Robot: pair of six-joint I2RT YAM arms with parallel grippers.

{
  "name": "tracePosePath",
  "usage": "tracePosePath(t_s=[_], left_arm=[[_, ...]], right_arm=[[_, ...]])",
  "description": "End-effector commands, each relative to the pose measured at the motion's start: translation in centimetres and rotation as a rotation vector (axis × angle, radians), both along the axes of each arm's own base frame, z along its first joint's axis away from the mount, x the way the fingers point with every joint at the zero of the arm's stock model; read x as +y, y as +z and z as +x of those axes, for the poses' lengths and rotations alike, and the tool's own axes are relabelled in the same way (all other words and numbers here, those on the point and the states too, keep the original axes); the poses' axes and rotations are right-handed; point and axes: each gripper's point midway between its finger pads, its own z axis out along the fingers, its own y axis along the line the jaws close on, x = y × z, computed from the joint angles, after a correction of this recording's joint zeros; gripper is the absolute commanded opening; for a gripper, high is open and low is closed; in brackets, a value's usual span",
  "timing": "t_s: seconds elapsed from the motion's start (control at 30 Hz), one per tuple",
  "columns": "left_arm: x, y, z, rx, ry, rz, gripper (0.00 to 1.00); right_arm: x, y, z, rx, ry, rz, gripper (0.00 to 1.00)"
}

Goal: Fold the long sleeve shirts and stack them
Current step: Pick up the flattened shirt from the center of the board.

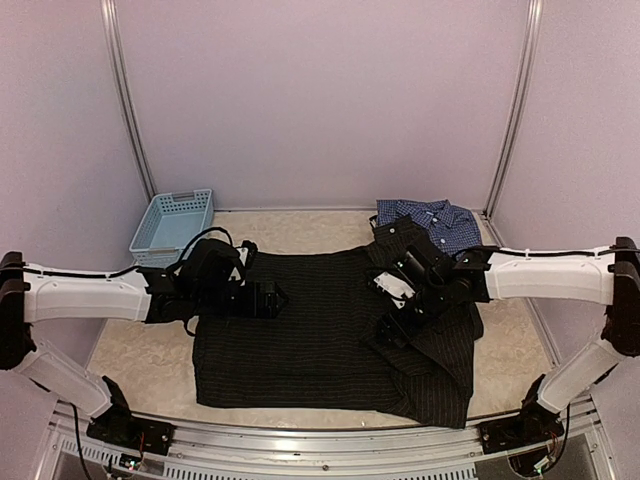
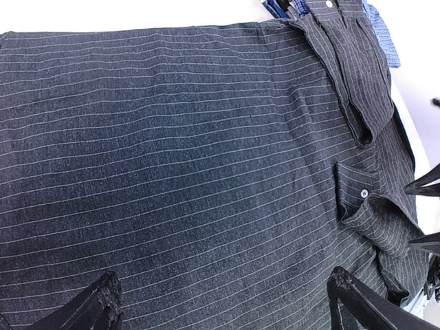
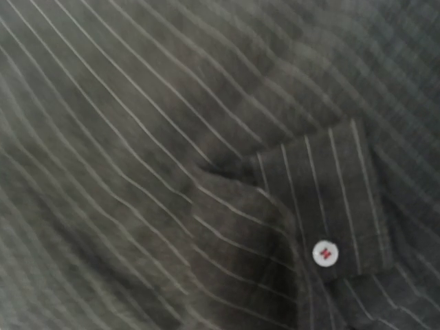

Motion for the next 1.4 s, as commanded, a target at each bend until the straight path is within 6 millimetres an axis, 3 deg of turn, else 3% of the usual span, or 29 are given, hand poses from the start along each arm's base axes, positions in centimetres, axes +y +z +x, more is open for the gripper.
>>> tracePosePath(t_s=[0.0,0.23,0.3,0.43,0.53,0.73,0.93,1.17,1.37], left_arm=[[0.3,0.6,-0.1,-0.013,-0.005,-0.018,0.99],[0.8,0.9,-0.4,-0.019,0.006,-0.023,0.99],[1.0,0.8,-0.5,-0.018,0.005,-0.016,0.99],[1.5,0.5,-1.0,-0.004,-0.004,0.009,0.99],[1.7,0.3,-1.7,0.012,-0.026,0.025,0.99],[1.5,-0.7,-4.4,0.05,-0.117,0.057,0.98],[-0.5,-0.3,-7.9,0.054,-0.248,0.081,0.95],[-3.8,2.9,-11.3,0.03,-0.385,0.193,0.92],[-5.1,0.7,-13.8,0.056,-0.549,0.469,0.88]], right_arm=[[-0.7,-2.3,0.0,0.035,0.018,-0.121,0.69],[-1.3,-4.2,0.7,0.038,0.015,-0.218,0.56],[-1.6,-4.6,0.9,0.035,0.013,-0.239,0.45],[-2.2,-4.4,1.4,0.002,-0.012,-0.263,0.12],[-2.7,-2.8,1.6,-0.027,-0.039,-0.25,0.0],[-4.3,3.2,1.7,-0.094,-0.117,-0.107,0.0],[-6.6,8.6,2.2,-0.145,-0.184,0.079,0.0],[-9.3,11.1,4.9,-0.202,-0.314,0.185,0.0],[-11.5,14.2,8.0,-0.289,-0.398,0.278,0.0]])
